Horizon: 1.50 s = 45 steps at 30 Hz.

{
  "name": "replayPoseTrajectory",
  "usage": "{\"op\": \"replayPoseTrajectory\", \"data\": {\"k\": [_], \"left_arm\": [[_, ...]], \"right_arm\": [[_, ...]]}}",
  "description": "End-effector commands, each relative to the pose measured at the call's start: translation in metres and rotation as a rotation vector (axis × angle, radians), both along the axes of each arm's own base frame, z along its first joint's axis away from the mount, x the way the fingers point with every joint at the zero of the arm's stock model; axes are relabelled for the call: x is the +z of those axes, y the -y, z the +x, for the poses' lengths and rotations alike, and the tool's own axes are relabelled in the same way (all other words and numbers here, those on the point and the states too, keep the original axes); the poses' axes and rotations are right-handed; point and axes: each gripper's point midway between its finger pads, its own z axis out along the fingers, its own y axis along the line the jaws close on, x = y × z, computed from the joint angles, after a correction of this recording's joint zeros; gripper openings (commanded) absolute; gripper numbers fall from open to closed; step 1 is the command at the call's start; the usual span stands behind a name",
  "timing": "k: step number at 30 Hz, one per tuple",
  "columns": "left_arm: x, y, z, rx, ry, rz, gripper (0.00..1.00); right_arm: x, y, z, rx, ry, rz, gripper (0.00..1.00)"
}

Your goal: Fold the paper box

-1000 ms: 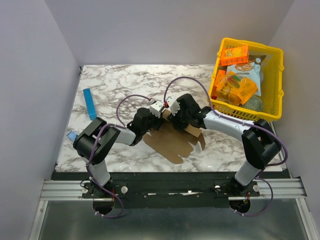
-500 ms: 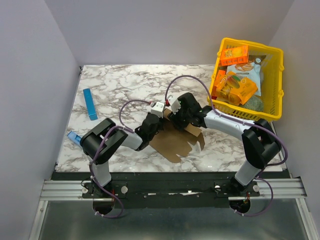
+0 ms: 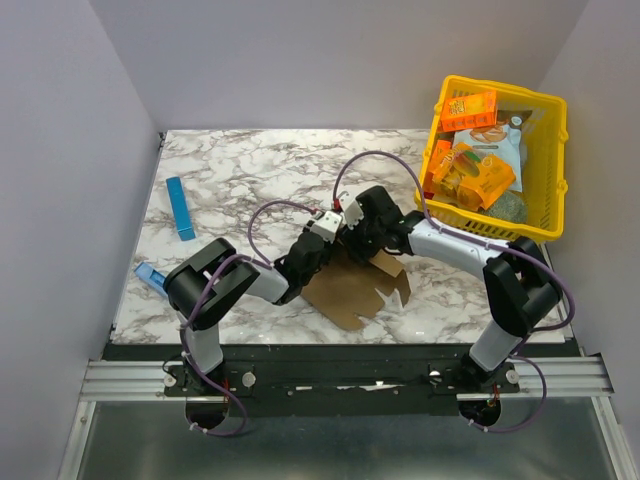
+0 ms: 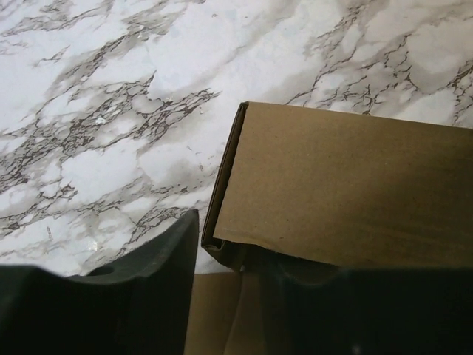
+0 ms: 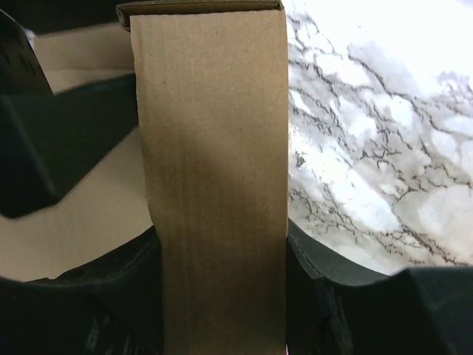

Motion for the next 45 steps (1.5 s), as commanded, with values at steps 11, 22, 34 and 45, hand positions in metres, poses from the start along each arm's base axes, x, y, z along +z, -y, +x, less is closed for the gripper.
{"op": "replayPoseTrajectory", "data": {"k": [11,22,34,45], "left_arm": [[0.000,0.011,-0.008,-0.087,0.035,0.046,0.13],[-0.010,-0.029,-0.013,0.080,-0.041,0.137,0.00],[-0.020,-0.076,-0.050,0.268,-0.194,0.133,0.00],[-0.023,-0.082,-0.052,0.307,-0.189,0.112,0.00]], "right_arm": [[0.003,0.003,-0.018,-0.011,-0.022,0.001,0.92],[0.058,0.040,-0.011,-0.292,0.081,0.066,1.00],[0.102,0.051,-0.059,-0.669,-0.116,0.410,0.97],[0.105,0.035,-0.032,-0.730,-0.116,0.439,0.93]]}}
